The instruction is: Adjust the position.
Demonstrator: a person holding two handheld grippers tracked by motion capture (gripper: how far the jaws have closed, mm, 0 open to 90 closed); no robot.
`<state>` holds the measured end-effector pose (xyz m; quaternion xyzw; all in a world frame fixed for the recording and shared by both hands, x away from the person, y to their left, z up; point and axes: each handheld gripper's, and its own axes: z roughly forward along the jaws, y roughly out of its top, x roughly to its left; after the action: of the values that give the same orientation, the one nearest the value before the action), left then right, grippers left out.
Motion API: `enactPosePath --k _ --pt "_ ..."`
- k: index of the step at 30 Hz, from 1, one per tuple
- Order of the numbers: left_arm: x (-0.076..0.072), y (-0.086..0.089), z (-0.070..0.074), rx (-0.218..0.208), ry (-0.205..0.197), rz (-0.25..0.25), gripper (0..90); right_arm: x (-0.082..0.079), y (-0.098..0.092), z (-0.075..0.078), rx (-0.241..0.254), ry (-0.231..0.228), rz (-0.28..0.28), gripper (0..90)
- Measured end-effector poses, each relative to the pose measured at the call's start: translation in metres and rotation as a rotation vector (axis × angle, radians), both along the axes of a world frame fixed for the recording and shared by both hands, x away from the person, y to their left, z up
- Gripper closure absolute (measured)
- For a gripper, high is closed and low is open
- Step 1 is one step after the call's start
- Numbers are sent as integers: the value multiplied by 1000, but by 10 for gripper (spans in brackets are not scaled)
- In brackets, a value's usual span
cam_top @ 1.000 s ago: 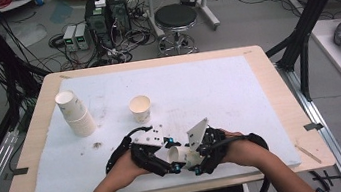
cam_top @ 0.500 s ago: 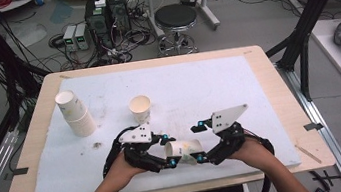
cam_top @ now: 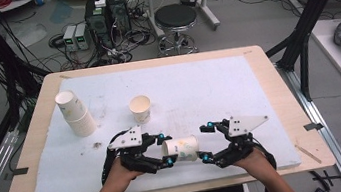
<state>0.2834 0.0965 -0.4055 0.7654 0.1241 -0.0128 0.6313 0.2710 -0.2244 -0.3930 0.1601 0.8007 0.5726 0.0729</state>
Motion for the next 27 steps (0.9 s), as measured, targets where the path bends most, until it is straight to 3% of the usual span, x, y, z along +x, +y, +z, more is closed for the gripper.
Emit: enactPosePath --k 7,24,27 --pt "-2 5 -4 -80 -7 9 370 0 -1 -7 26 20 18 201" --pt "-5 5 -1 -136 -20 -58 371 -2 5 -10 33 43 100 207" --pt "-6 4 0 -146 -21 -72 371 -2 7 -9 33 28 108 207"
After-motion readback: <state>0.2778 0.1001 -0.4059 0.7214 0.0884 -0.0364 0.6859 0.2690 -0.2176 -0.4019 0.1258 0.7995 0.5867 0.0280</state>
